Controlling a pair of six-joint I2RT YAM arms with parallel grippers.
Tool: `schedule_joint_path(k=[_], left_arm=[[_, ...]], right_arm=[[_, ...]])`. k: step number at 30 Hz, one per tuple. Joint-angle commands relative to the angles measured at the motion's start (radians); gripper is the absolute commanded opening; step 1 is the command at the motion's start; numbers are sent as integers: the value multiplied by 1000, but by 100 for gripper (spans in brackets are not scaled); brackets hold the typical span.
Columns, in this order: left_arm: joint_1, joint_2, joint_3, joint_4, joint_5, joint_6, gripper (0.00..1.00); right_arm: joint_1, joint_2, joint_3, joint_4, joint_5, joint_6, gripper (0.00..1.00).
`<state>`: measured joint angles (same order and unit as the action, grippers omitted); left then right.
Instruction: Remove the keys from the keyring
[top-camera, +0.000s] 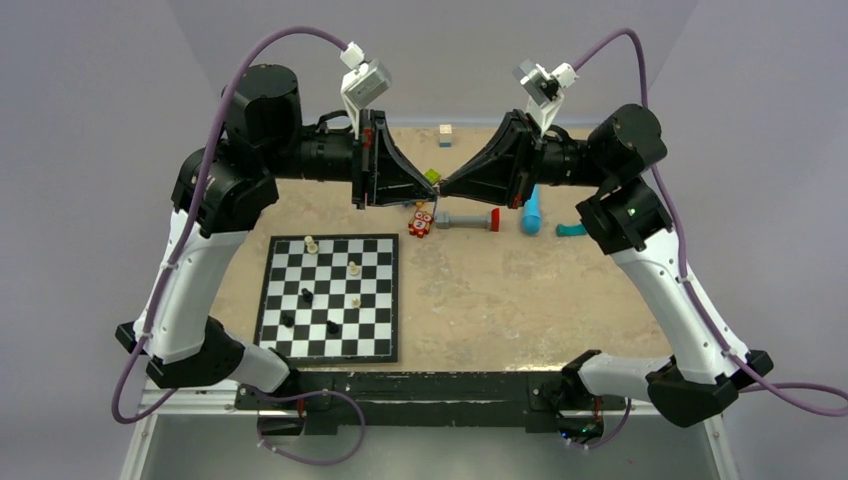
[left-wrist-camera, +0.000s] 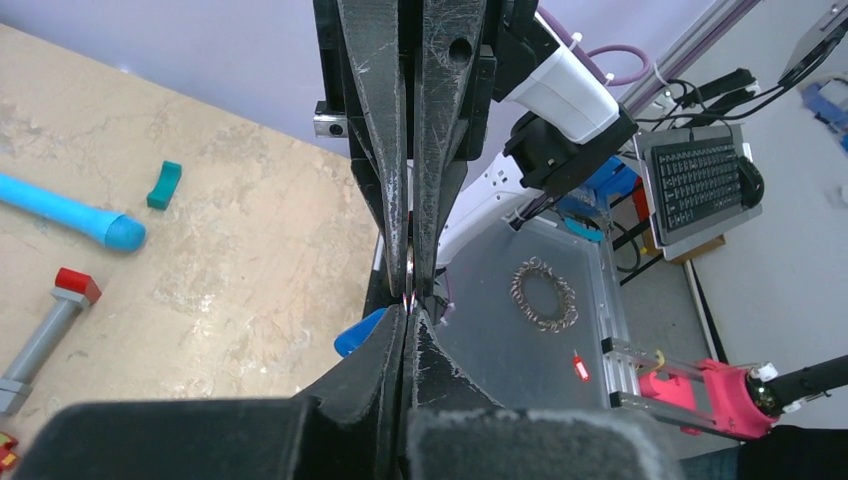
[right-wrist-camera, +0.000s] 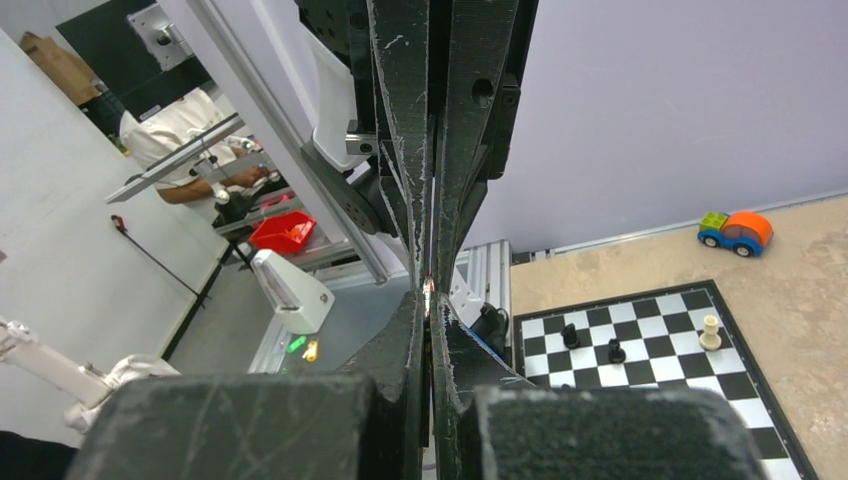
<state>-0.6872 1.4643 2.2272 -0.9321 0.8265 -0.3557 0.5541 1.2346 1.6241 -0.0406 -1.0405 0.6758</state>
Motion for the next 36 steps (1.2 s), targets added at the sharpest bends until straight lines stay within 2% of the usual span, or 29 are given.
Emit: schedule_joint_path(k=[1,23,30,36], left_arm=[[-4,-15,-42,133,-9,-61,0],[-9,-67,-195,420,-131,-216,0],[-12,-121,-300,619,-272,-297,0],[-11,-125,-315,725,-364,-324,0]], right_arm=[[6,-17,-31,125,30,56,0],[6,-28,-116,313,172,143,0],[6,16,-96,410,250,187,0],[6,80,-35,489,311,261,0]])
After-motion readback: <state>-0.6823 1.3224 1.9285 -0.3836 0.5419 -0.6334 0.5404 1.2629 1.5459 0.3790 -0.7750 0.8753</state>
